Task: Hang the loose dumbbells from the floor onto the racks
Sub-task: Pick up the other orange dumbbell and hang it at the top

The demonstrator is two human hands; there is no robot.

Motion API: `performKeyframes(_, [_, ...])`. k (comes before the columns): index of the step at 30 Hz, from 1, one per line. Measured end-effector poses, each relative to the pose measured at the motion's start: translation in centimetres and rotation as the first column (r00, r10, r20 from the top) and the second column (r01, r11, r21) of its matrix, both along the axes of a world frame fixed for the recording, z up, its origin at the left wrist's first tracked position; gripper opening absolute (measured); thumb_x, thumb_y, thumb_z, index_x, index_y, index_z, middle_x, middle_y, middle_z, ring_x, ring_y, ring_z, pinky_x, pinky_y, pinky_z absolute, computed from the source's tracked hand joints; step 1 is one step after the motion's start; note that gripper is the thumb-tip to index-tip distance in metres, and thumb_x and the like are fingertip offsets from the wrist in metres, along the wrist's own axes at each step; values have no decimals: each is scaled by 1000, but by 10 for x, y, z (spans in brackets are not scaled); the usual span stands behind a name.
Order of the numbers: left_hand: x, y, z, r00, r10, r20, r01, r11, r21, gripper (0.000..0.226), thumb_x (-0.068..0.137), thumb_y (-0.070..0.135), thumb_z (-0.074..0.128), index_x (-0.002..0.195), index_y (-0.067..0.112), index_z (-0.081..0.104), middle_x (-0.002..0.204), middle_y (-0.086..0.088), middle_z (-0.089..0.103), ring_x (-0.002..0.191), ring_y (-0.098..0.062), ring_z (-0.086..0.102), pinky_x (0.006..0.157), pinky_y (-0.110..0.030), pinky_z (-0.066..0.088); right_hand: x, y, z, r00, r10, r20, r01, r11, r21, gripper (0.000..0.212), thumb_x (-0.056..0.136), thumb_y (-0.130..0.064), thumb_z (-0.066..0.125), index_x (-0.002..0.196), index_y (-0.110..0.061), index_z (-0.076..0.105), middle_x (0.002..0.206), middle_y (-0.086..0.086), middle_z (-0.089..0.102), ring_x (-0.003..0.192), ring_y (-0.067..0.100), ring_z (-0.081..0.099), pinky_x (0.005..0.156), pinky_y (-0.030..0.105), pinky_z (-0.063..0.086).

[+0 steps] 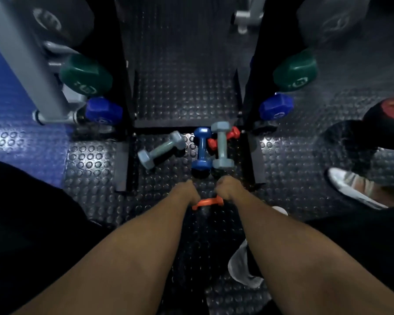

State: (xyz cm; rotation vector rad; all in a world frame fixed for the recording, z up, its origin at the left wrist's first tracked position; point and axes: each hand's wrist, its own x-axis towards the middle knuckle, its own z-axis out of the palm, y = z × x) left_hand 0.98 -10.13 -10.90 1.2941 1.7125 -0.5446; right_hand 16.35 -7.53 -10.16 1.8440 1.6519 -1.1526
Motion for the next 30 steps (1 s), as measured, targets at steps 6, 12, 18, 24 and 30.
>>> performKeyframes(6, [8,-16,-41,973,186,135,-170,978,-123,67,93,25,64,155,27,38,139,-17,57,116,-32,63,96,-40,54,7,-10,-49,970,-241,-23,239,969,-59,39,93,-12,53,130,-9,62,125,17,65,110,36,66,92,39,57])
performKeyframes(12, [10,-30,-61,964,197,179,-189,980,-60,49,88,22,68,137,25,63,121,-6,66,98,-21,65,84,-31,55,7,-22,-67,929,-364,-75,349,924,-157,34,96,-7,51,127,-3,63,118,16,66,108,33,67,97,48,57])
performKeyframes(18, [-4,-13,-37,934,308,182,-338,926,169,29,80,12,63,102,31,60,101,-4,67,86,-23,66,75,-34,57,-13,-13,-43,860,-465,-210,481,876,32,26,80,-7,63,103,-18,58,94,3,65,83,21,64,70,30,51])
performKeyframes(24, [-31,30,33,942,288,174,-335,847,413,31,85,8,61,108,29,58,97,-2,68,87,-25,65,77,-32,52,-38,28,26,860,-328,-390,433,874,219,25,87,-2,64,103,-20,56,88,2,63,69,14,58,55,20,44])
performKeyframes(30, [-55,67,129,934,275,228,-357,705,613,40,85,7,56,119,27,57,108,-11,68,98,-33,67,82,-40,56,-46,67,117,841,-178,-511,408,829,383,27,81,-14,73,102,-26,61,91,-3,69,75,15,61,63,22,42])
